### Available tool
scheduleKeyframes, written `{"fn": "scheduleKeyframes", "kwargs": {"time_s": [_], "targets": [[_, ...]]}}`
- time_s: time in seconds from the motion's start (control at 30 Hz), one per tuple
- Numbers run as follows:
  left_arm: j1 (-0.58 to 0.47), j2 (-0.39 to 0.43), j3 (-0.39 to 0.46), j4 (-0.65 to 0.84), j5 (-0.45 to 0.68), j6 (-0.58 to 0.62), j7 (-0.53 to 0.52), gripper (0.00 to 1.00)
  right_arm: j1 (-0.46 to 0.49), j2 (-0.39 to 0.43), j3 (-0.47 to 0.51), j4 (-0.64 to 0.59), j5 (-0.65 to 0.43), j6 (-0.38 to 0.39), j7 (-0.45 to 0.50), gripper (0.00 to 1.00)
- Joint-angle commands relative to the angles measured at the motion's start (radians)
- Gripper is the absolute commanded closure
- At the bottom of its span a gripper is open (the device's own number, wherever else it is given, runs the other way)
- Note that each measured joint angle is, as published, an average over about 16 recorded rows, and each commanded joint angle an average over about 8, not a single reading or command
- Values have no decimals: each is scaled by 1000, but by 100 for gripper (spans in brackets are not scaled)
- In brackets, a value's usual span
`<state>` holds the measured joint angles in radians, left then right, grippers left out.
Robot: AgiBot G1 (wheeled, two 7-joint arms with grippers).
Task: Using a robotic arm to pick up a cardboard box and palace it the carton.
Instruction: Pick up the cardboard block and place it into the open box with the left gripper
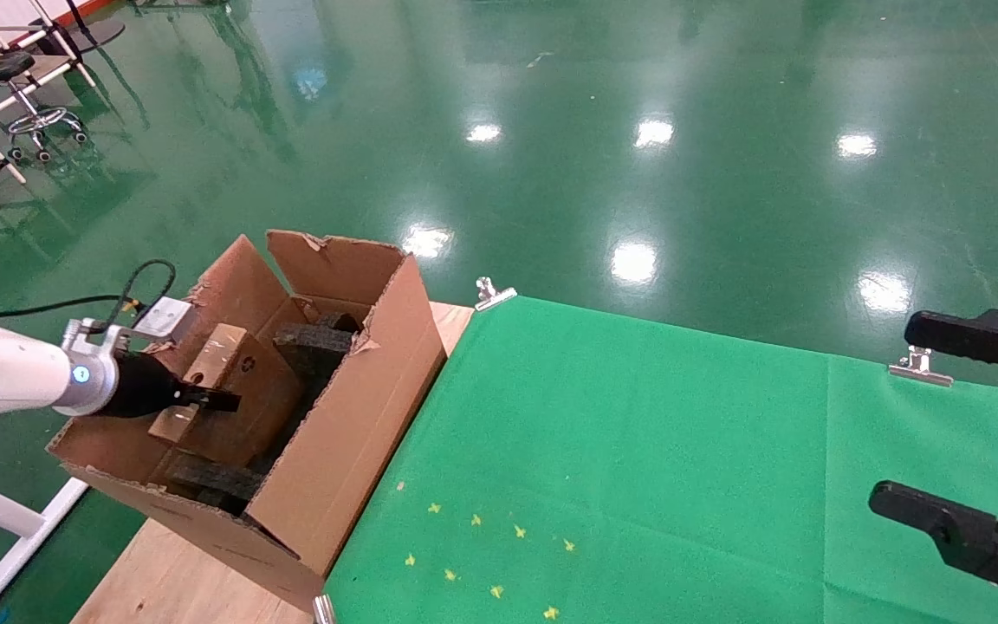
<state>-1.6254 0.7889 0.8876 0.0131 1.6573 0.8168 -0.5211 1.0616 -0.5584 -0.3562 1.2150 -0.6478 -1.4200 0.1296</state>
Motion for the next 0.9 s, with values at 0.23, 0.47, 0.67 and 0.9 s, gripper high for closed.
{"fn": "scheduleKeyframes", "kwargs": {"time_s": [0.23,0.47,0.67,0.9], "targets": [[42,24,-4,-2,-6,-37,-12,100,0,0,0,0,0,0,0,0],[69,36,-6,-2,-8,-51,-22,100,0,0,0,0,0,0,0,0],[84,39,-6,-2,-9,-55,-30,64,0,0,0,0,0,0,0,0],[89,41,-7,-4,-11,-62,-33,0,0,0,0,0,0,0,0,0]]}}
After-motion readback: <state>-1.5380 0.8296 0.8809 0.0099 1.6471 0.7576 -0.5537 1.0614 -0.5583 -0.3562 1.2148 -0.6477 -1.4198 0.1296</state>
